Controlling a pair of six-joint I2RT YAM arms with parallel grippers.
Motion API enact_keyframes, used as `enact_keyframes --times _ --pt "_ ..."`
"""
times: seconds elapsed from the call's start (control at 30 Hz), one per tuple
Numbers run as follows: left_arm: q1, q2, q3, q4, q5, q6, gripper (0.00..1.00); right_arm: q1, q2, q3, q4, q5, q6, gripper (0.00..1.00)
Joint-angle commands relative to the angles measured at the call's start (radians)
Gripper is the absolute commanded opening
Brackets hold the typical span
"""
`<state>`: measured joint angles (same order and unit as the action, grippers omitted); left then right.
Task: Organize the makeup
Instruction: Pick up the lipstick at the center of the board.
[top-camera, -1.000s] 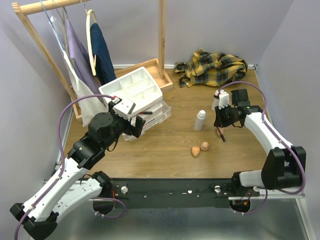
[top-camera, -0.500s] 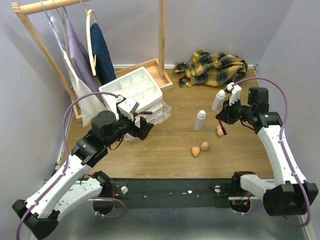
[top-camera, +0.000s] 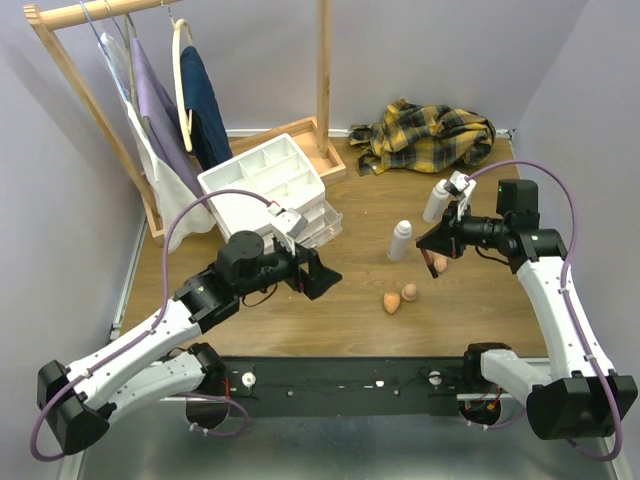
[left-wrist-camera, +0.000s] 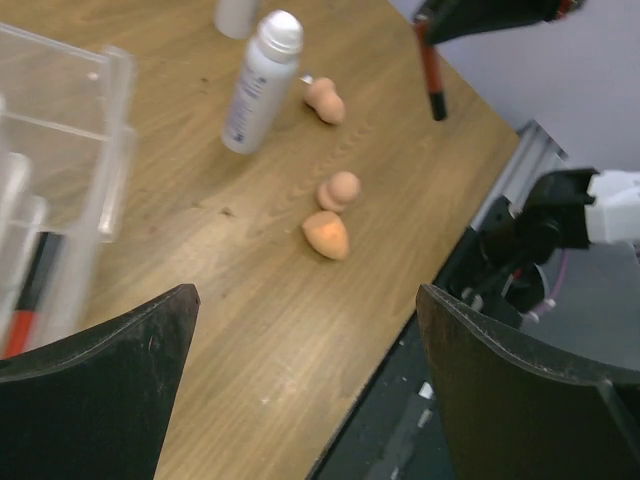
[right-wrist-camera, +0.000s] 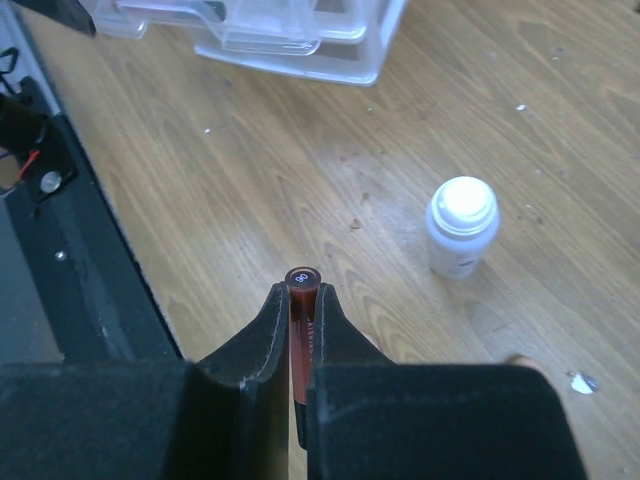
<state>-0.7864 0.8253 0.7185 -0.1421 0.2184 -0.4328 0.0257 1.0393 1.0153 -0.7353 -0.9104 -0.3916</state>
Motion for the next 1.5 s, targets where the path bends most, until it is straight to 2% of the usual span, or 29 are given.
enact_keyframes --times 0.0,0.33,0.73,1.13,1.47 --pt "-0.094 0.029 -0.017 0.119 -0.057 -0.043 0.99 -0.004 -0.019 -0.04 -0.012 -0.099 -0.024 0.01" --pt "-0.211 0.168 -0.053 0.32 -0.103 -0.076 0.99 -0.004 -0.035 -0.084 0.001 -0.156 -0.035 0.0" --pt "-0.352 0.317 -0.065 0.487 -0.206 -0.067 0.99 -0.006 -0.033 -0.106 0.004 -0.202 -0.047 0.0" --pt "-0.427 0.426 -0.053 0.582 -0.292 -0.047 0.99 -0.006 -0.03 -0.116 0.005 -0.214 -0.053 0.0" --pt "-0.448 0.544 -0.01 0.674 -0.335 -0.053 0.99 -0.007 -0.027 -0.123 0.005 -0.243 -0.058 0.0"
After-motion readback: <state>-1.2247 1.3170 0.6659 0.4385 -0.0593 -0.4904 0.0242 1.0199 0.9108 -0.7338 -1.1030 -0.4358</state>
